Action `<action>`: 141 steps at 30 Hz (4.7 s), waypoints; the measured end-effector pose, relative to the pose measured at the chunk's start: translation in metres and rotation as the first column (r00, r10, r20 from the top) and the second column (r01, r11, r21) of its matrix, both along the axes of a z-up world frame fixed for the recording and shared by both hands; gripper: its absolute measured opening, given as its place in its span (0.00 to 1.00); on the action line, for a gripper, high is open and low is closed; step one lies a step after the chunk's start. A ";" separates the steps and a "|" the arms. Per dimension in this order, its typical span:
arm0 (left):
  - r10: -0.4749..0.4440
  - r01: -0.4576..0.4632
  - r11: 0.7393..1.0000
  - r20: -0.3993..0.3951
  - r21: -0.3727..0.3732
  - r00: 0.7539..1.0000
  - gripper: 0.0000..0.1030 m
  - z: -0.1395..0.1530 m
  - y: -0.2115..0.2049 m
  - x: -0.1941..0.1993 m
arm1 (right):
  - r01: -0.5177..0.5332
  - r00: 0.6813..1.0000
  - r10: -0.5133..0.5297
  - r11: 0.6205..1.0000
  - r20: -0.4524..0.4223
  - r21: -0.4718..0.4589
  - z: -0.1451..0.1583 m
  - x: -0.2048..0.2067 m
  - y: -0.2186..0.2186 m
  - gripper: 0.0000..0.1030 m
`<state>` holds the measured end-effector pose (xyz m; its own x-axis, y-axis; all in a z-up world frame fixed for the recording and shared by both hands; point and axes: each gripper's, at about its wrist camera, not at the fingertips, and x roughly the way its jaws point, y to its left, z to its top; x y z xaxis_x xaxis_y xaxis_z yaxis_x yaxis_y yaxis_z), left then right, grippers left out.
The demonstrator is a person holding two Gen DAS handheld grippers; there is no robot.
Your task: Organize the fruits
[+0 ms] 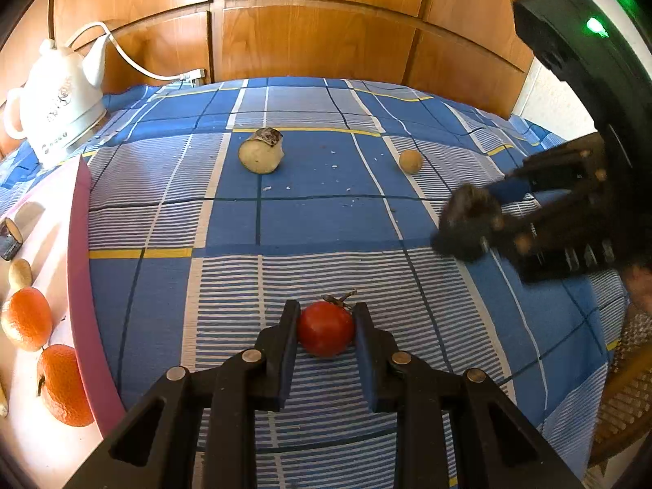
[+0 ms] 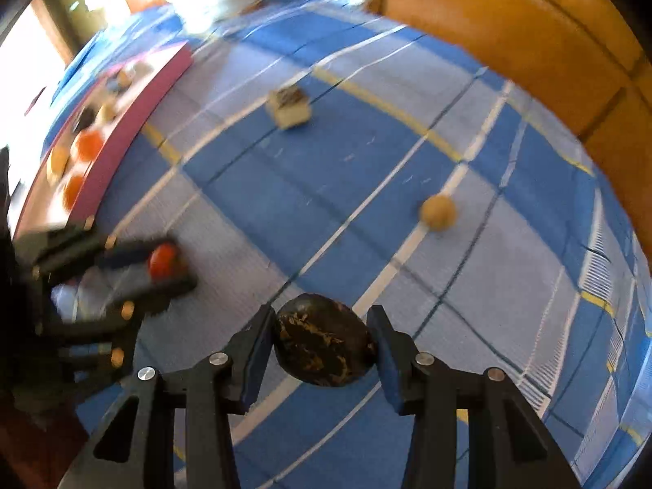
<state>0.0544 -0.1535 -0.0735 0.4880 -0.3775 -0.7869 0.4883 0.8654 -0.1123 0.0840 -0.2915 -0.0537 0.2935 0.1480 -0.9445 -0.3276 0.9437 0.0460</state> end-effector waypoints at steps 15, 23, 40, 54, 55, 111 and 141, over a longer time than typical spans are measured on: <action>0.005 -0.005 1.000 0.018 0.002 1.000 0.26 -0.001 -0.001 -0.003 | 0.143 0.989 -0.140 0.987 -0.057 0.068 -0.019 0.024 -0.019 0.44; 0.007 -0.007 1.000 0.017 -0.006 1.000 0.26 -0.001 0.000 -0.003 | 0.150 0.988 -0.147 0.986 -0.055 0.077 -0.020 0.025 -0.015 0.45; 0.005 -0.006 1.000 0.023 0.012 1.000 0.25 0.000 -0.003 -0.003 | 0.102 0.995 -0.102 0.995 -0.021 0.001 -0.019 0.019 0.004 0.44; 0.072 -0.068 0.988 0.023 -0.137 0.997 0.25 0.057 0.037 0.004 | 0.083 0.996 -0.083 0.996 -0.018 0.019 -0.023 0.016 -0.001 0.45; 0.089 -0.084 0.986 0.028 -0.147 0.996 0.25 0.063 0.045 0.007 | 0.079 0.997 -0.079 0.997 -0.013 0.014 -0.024 0.015 -0.001 0.45; 0.448 -0.445 0.893 0.043 -0.068 0.893 0.37 0.064 0.152 0.026 | 0.026 0.999 -0.023 0.998 0.040 -0.060 -0.015 -0.001 0.020 0.44; 0.464 -0.463 0.886 0.022 -0.035 0.886 0.44 0.053 0.162 0.014 | 0.025 0.998 -0.021 0.997 0.051 -0.070 -0.015 -0.002 0.021 0.44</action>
<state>0.0679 0.0085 -0.0207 0.6355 -0.1245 -0.7620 0.0357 0.9906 -0.1320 0.0822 -0.2705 -0.0691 0.3428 0.0739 -0.9365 -0.3060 0.9513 -0.0369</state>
